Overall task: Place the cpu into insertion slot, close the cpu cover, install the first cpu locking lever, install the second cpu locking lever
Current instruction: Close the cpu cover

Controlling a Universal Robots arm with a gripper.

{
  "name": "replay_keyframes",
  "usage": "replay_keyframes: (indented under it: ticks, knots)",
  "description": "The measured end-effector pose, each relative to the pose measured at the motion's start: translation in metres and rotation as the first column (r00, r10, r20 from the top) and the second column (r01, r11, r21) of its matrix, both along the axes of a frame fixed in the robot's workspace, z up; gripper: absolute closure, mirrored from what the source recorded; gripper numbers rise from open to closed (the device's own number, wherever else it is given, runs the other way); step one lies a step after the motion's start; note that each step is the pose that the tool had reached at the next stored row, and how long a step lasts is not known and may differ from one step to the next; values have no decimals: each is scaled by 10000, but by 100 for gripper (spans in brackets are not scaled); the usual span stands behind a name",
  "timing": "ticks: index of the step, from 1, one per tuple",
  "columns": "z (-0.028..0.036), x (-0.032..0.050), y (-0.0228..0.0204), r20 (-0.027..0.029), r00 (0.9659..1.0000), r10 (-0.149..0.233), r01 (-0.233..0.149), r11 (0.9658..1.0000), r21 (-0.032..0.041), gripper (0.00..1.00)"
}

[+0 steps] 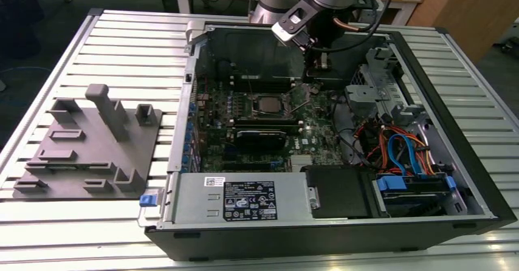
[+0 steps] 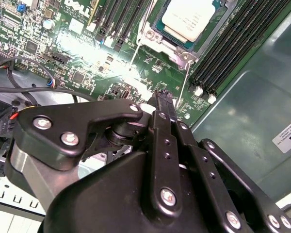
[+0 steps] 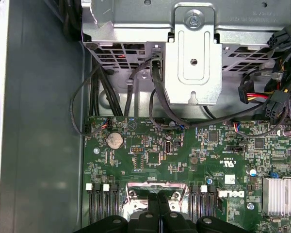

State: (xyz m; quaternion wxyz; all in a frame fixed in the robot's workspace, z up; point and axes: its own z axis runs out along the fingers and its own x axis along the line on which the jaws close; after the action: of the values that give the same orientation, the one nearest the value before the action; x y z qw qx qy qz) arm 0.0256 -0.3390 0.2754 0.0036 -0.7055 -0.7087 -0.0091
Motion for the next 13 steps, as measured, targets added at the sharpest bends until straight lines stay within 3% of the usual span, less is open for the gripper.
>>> replay_keyframes:
  ticks: [6, 13]
  knots:
    - [-1, 1, 0, 0, 10000, 0, 0, 10000, -1, 90]
    - [-90, 70, 0, 0, 10000, 0, 0, 10000, 0, 90]
